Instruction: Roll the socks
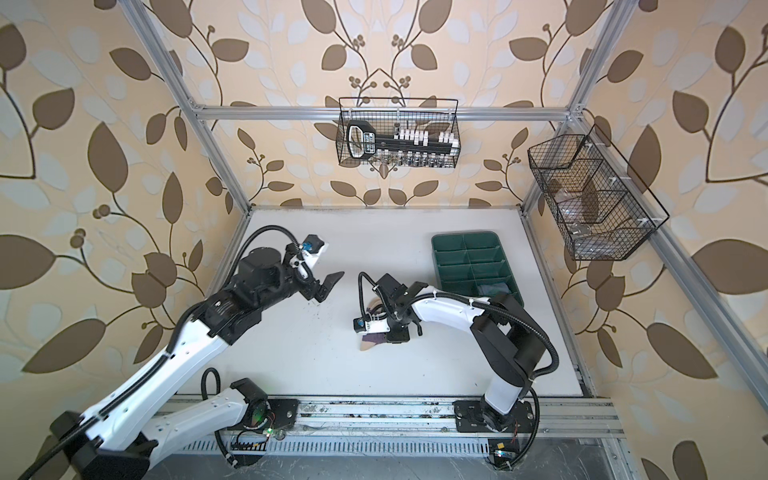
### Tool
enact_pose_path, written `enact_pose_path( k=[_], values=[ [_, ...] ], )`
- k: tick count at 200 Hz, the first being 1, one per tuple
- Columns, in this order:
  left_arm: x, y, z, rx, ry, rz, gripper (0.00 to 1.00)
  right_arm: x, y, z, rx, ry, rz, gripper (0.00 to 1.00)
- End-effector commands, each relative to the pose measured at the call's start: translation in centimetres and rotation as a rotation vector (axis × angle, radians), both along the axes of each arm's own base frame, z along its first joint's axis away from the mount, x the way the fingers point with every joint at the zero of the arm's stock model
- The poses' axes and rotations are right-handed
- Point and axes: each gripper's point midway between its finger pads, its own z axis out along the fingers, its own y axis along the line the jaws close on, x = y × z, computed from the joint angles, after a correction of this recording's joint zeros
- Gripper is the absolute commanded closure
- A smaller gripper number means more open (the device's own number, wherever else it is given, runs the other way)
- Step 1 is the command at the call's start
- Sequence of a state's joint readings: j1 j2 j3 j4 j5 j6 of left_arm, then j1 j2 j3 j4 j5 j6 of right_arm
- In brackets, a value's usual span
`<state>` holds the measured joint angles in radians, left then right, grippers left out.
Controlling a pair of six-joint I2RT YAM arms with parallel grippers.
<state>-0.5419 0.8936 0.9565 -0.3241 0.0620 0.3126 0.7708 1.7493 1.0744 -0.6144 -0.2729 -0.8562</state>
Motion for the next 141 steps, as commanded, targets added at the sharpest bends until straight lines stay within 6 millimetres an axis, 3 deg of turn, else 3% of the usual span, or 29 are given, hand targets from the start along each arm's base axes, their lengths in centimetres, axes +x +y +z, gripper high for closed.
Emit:
enact_pose_path(
  k=[1,51,74,109,141],
  values=[
    [-1.6,0.0,0.6,0.002,-0.023,-0.056,0.01,-4.5,-2.4,-1.4,-0.094,0.316,-0.026,0.96],
    [-6.4,-2.7,-1.9,0.056,0.030,-0.378,0.03,-0.5,-2.4,-2.9,-0.084,0.292,-0.125,0.93],
    [-8.2,-4.4,-4.2,0.123,0.061,-0.516,0.08,1.1,-2.3,-3.2,-0.083,0.276,-0.145,0.90],
    [-9.3,-6.9,-11.3,0.513,0.064,-0.594,0.11,2.7,-2.5,-3.7,-0.113,0.284,-0.158,0.89],
    [-9.3,-9.2,-17.3,0.677,0.027,-0.628,0.10,3.2,-3.1,-4.6,-0.140,0.301,-0.157,0.89]
  ],
)
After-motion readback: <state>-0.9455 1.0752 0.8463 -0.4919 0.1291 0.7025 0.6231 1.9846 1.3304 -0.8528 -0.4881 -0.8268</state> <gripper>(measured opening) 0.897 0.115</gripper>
